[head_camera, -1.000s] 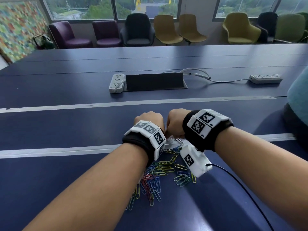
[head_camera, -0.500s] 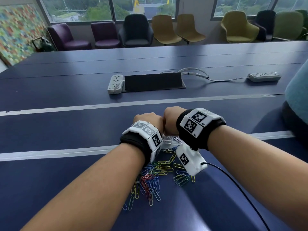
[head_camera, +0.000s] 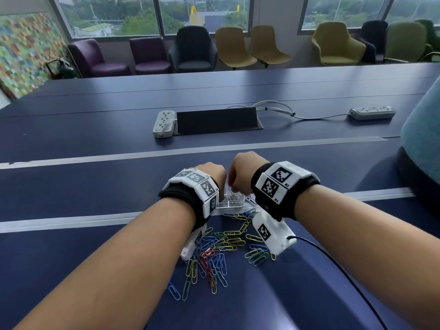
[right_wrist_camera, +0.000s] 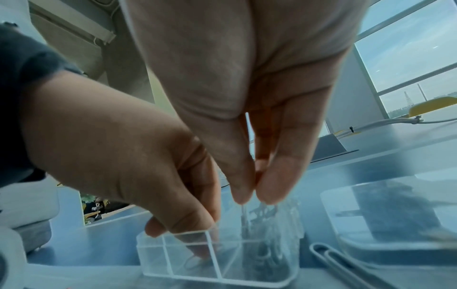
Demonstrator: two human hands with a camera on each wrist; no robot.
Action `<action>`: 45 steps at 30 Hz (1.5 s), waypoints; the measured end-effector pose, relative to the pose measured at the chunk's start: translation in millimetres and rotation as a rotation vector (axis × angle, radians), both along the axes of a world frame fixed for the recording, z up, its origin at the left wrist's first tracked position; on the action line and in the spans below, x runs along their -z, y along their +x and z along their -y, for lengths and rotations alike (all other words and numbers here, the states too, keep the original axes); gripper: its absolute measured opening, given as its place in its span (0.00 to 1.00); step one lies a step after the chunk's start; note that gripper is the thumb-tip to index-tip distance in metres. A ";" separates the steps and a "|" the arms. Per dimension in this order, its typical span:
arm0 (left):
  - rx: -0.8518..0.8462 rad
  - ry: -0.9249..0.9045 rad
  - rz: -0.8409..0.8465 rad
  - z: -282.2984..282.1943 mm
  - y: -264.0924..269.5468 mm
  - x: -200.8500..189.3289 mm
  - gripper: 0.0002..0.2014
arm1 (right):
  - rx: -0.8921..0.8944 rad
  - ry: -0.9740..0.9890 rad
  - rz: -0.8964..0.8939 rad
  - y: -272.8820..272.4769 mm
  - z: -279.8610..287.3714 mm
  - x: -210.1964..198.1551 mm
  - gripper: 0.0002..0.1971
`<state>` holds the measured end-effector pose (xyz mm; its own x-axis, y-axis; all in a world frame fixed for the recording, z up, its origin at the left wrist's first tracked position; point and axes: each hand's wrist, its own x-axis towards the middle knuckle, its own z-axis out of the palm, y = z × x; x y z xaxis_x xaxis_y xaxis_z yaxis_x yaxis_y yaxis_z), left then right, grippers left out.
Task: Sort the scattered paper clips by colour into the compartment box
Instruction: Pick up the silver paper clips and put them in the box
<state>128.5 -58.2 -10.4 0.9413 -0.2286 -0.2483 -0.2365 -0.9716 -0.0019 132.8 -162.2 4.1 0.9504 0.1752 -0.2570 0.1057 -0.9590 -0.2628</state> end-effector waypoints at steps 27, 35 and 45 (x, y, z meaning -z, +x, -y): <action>0.031 -0.346 0.034 -19.5 -5.5 -9.9 0.06 | -0.007 -0.154 -0.058 -8.1 21.5 -4.0 0.07; 0.093 -0.191 0.108 -3.7 -5.2 -1.9 0.07 | -0.046 -0.283 -0.006 -23.5 20.6 9.3 0.04; 0.143 -0.166 0.104 -3.3 -1.4 6.8 0.10 | 0.029 -0.179 0.015 -23.6 22.9 11.5 0.07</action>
